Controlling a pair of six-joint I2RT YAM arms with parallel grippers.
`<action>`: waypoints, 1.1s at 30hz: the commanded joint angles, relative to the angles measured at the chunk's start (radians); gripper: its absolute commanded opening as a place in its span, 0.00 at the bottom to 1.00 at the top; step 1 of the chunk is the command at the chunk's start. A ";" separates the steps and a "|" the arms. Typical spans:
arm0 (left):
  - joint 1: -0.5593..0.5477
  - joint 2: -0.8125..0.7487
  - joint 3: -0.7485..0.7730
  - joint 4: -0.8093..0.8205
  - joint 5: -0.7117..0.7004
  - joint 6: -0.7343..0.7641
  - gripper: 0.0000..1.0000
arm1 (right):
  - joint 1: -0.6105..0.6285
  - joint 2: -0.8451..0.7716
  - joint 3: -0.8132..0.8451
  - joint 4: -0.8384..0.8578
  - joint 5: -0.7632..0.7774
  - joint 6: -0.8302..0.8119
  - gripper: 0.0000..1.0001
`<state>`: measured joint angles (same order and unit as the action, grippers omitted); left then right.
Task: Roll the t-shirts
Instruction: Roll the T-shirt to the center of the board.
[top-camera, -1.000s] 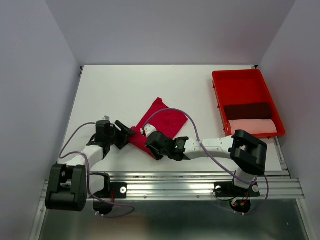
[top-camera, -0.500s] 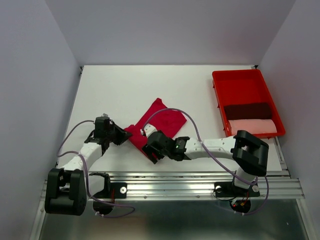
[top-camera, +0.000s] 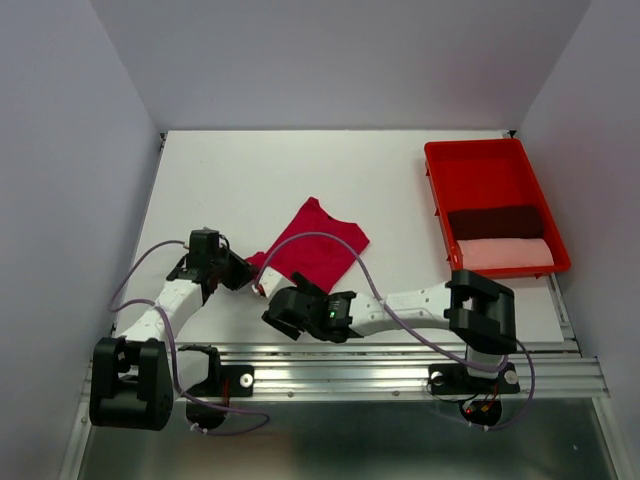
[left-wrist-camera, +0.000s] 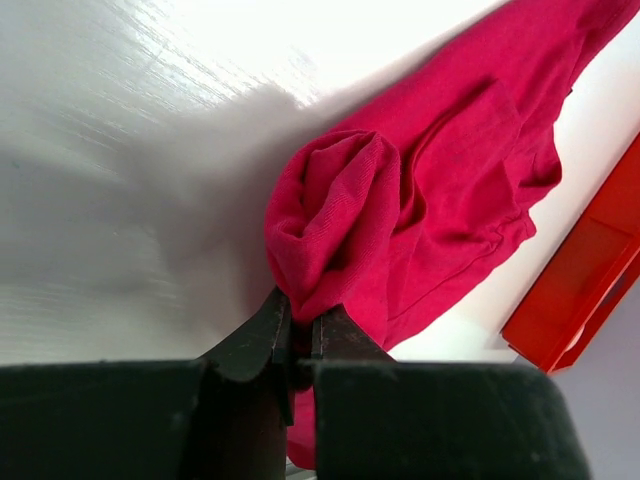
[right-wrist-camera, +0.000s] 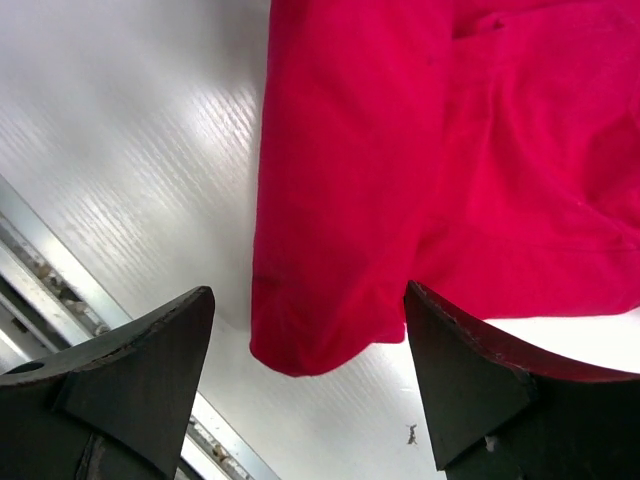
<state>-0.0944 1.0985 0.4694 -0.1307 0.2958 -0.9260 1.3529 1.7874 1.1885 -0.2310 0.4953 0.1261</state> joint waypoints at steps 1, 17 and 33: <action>0.002 0.003 0.049 -0.021 -0.015 -0.004 0.00 | 0.028 0.062 0.034 0.038 0.098 -0.028 0.82; 0.004 0.014 0.055 -0.032 -0.018 0.006 0.00 | 0.037 0.210 0.040 0.171 0.298 -0.036 0.51; 0.002 0.003 0.133 -0.075 -0.027 0.078 0.85 | -0.049 0.101 0.023 0.173 -0.030 0.067 0.01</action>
<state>-0.0944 1.1152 0.5354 -0.1833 0.2798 -0.8867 1.3357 1.9610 1.2022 -0.0898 0.6254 0.1402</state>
